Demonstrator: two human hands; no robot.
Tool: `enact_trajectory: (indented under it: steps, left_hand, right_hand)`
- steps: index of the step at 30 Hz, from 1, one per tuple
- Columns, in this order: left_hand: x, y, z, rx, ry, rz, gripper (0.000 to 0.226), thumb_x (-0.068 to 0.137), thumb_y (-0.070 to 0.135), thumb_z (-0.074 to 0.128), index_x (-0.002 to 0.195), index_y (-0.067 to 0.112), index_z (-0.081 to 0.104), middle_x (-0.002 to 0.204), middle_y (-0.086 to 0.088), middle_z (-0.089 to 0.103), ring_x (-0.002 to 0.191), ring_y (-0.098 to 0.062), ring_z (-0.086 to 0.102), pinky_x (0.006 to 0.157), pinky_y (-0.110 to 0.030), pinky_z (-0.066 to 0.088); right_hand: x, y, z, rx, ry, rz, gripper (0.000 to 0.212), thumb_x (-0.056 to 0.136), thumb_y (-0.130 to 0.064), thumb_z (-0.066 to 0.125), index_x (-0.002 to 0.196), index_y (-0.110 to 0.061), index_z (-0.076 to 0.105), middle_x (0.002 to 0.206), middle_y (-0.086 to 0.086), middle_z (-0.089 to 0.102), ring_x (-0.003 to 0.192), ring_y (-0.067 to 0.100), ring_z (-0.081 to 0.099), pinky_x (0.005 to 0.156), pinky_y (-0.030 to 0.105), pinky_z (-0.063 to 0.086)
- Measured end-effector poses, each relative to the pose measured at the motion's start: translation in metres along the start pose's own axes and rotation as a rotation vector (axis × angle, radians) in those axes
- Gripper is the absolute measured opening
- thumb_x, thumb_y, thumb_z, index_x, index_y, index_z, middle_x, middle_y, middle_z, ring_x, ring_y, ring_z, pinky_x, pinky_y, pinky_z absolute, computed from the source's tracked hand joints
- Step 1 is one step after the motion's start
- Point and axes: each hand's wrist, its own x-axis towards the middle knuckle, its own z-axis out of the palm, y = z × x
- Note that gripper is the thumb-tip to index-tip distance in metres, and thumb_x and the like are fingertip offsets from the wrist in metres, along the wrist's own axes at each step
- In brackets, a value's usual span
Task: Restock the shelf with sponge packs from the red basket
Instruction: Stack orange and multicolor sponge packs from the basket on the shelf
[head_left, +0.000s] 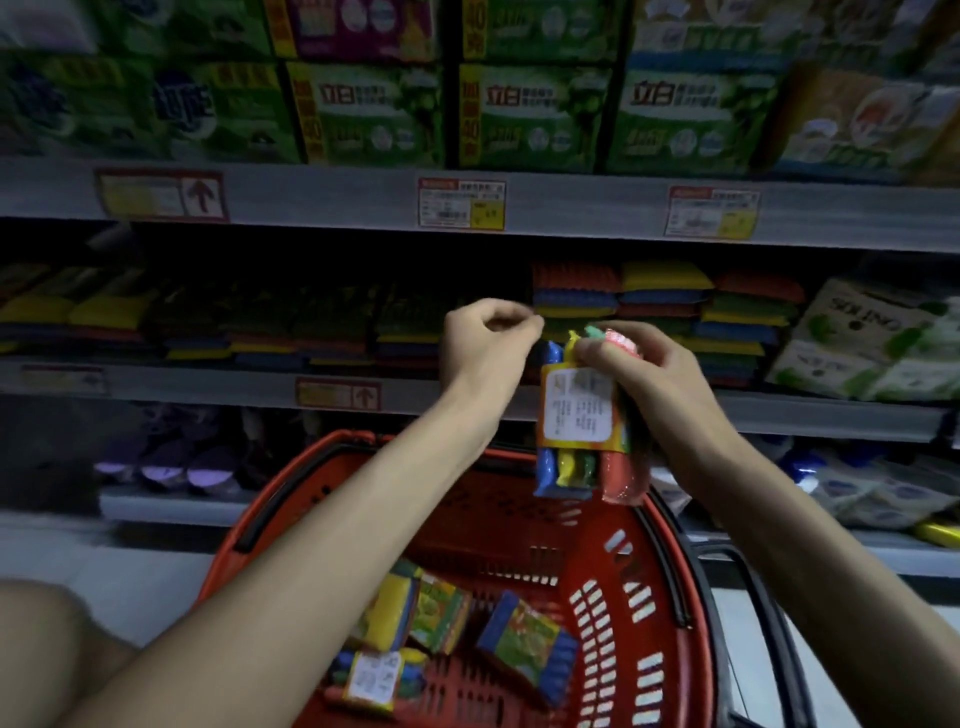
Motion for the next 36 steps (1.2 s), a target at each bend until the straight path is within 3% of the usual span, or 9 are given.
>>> enact_trajectory:
  steps: [6, 9, 11, 14, 16, 20, 24, 30, 36]
  left_hand:
    - [-0.022, 0.015, -0.016, -0.017, -0.172, -0.074, 0.017, 0.095, 0.031, 0.070, 0.098, 0.016, 0.078, 0.090, 0.000, 0.078, 0.080, -0.011, 0.071, 0.067, -0.022, 0.052]
    - [-0.036, 0.013, -0.023, -0.030, -0.334, -0.091, 0.025, 0.097, 0.039, 0.065, 0.113, 0.022, 0.075, 0.107, 0.001, 0.078, 0.100, -0.011, 0.074, 0.086, -0.028, 0.057]
    - [-0.042, 0.010, -0.028, -0.011, -0.447, -0.075, 0.041, 0.094, 0.045, 0.070, 0.132, 0.031, 0.065, 0.121, 0.009, 0.073, 0.109, -0.002, 0.069, 0.093, -0.024, 0.055]
    - [-0.047, 0.005, -0.032, 0.040, -0.495, -0.035, 0.072, 0.083, 0.036, 0.084, 0.146, 0.030, 0.049, 0.129, 0.008, 0.067, 0.109, 0.004, 0.066, 0.086, -0.015, 0.054]
    - [-0.046, 0.004, -0.033, 0.024, -0.474, -0.016, 0.075, 0.080, 0.020, 0.087, 0.145, 0.025, 0.047, 0.126, 0.003, 0.067, 0.104, 0.002, 0.068, 0.083, -0.016, 0.056]
    - [-0.037, 0.001, -0.040, 0.052, -0.423, 0.001, 0.074, 0.078, 0.022, 0.089, 0.141, 0.027, 0.050, 0.124, -0.001, 0.068, 0.107, -0.013, 0.071, 0.088, -0.030, 0.061]
    - [-0.027, -0.001, -0.048, -0.079, -0.365, -0.106, 0.072, 0.066, 0.029, 0.093, 0.130, 0.030, 0.059, 0.115, -0.001, 0.074, 0.099, -0.016, 0.075, 0.075, -0.029, 0.061]
    - [-0.017, 0.000, -0.061, -0.238, -0.304, -0.216, 0.074, 0.053, 0.030, 0.092, 0.118, 0.018, 0.060, 0.101, -0.007, 0.078, 0.089, -0.028, 0.076, 0.074, -0.042, 0.061]
    - [-0.019, 0.000, -0.076, -0.242, -0.331, -0.261, 0.077, 0.058, 0.041, 0.093, 0.123, 0.016, 0.061, 0.106, -0.009, 0.077, 0.087, -0.023, 0.076, 0.081, -0.040, 0.062]
  right_hand:
    - [-0.001, 0.002, 0.009, 0.022, 0.001, -0.009, 0.037, 0.085, -0.034, 0.079, 0.116, -0.018, 0.069, 0.103, 0.004, 0.076, 0.084, 0.012, 0.076, 0.063, 0.021, 0.056]
    - [-0.001, 0.001, 0.015, 0.039, 0.040, -0.036, 0.042, 0.082, -0.041, 0.082, 0.115, -0.017, 0.071, 0.102, 0.001, 0.076, 0.089, 0.012, 0.076, 0.068, 0.022, 0.058]
    - [-0.001, 0.001, 0.017, 0.068, 0.051, -0.033, 0.045, 0.080, -0.045, 0.082, 0.113, -0.017, 0.071, 0.100, 0.000, 0.077, 0.089, 0.012, 0.076, 0.069, 0.021, 0.058]
    - [0.000, -0.001, 0.022, 0.107, 0.007, 0.019, 0.049, 0.082, -0.058, 0.074, 0.115, -0.021, 0.071, 0.104, -0.002, 0.077, 0.091, 0.010, 0.076, 0.076, 0.028, 0.059]
    - [0.000, -0.005, 0.024, 0.215, -0.042, 0.112, 0.050, 0.090, -0.064, 0.062, 0.118, -0.023, 0.070, 0.107, 0.000, 0.078, 0.095, 0.015, 0.076, 0.083, 0.035, 0.059]
    - [-0.001, -0.007, 0.022, 0.323, -0.054, 0.169, 0.042, 0.101, -0.052, 0.046, 0.125, -0.023, 0.066, 0.115, 0.000, 0.073, 0.092, 0.016, 0.075, 0.078, 0.036, 0.054]
    - [0.000, -0.003, 0.015, 0.344, -0.072, 0.190, 0.051, 0.088, -0.045, 0.062, 0.121, -0.006, 0.064, 0.107, 0.013, 0.066, 0.091, 0.023, 0.065, 0.076, 0.035, 0.050]
    - [-0.005, 0.007, 0.011, 0.119, -0.298, 0.256, 0.054, 0.084, -0.048, 0.075, 0.129, -0.020, 0.064, 0.118, 0.007, 0.076, 0.111, 0.029, 0.072, 0.103, 0.050, 0.052]
    - [-0.013, 0.003, 0.011, 0.152, -0.320, 0.195, 0.055, 0.076, -0.033, 0.081, 0.125, -0.016, 0.064, 0.115, 0.010, 0.076, 0.102, 0.027, 0.075, 0.079, 0.036, 0.061]
